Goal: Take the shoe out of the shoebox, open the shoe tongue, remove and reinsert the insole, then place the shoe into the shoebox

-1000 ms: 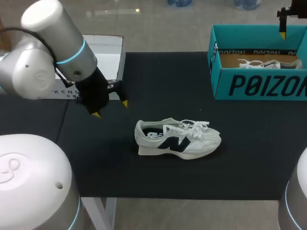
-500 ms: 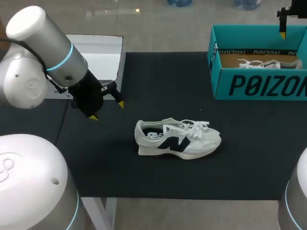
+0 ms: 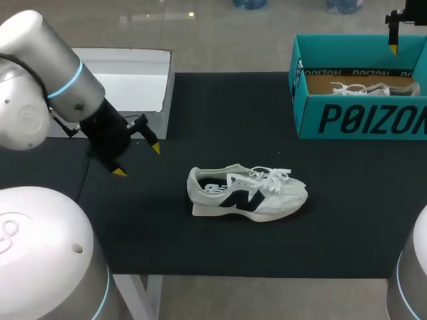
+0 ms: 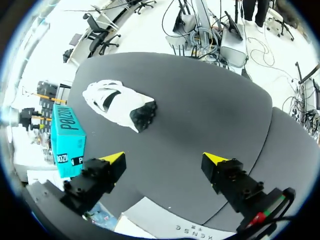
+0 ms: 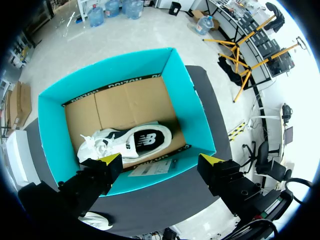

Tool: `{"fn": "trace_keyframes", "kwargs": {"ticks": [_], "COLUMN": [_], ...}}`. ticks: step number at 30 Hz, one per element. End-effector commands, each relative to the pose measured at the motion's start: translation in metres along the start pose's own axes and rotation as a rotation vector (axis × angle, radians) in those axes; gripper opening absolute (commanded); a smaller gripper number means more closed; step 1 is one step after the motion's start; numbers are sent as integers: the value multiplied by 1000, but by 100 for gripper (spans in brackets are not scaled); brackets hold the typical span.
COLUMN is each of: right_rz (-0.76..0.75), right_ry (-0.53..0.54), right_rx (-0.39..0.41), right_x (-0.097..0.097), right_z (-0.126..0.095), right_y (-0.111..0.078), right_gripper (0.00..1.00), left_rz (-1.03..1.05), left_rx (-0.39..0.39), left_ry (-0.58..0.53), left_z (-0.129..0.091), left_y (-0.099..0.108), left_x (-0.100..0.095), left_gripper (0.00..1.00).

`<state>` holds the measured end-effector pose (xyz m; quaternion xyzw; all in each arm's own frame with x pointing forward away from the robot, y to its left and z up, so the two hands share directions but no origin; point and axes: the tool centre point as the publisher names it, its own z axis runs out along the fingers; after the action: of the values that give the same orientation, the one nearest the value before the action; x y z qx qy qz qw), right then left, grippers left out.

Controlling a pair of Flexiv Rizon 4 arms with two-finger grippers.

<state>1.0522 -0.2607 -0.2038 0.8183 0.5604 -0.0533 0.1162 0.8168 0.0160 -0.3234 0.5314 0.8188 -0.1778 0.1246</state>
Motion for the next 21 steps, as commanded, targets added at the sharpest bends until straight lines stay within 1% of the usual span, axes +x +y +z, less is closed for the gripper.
{"fn": "trace_keyframes", "kwargs": {"ticks": [1,3,5,6,7,8,11,14,18,19,20,21], "right_rz": [0,0,0,0,0,0,0,0,0,0,0,0], "right_ry": [0,0,0,0,0,0,0,0,0,0,0,0], "right_rx": [-1,-1,-1,-1,-1,-1,-1,-1,-1,-1,-1,-1], "right_x": [-1,-1,-1,-1,-1,-1,-1,-1,-1,-1,-1,-1], "right_z": [0,0,0,0,0,0,0,0,0,0,0,0], "right_y": [0,0,0,0,0,0,0,0,0,0,0,0], "right_gripper": [100,100,100,100,100,100,100,100,100,100,100,100], "left_rz": [-102,-125,-144,-162,-171,-174,-205,-243,-238,-206,-159,-78], "left_rx": [210,266,349,361,368,414,500,540,587,599,604,558], "left_ry": [-54,-57,-76,-78,-72,-79,-74,-77,-95,-87,-83,-59], "left_z": [-6,-3,-2,-3,-2,-2,-3,-4,-1,1,4,7], "left_y": [-2,-4,-4,-4,-4,-5,-8,-8,-22,-27,-35,-46], "left_x": [50,60,67,70,71,72,72,70,67,66,65,63], "left_gripper": [100,100,100,100,100,100,100,100,100,100,100,100]}}
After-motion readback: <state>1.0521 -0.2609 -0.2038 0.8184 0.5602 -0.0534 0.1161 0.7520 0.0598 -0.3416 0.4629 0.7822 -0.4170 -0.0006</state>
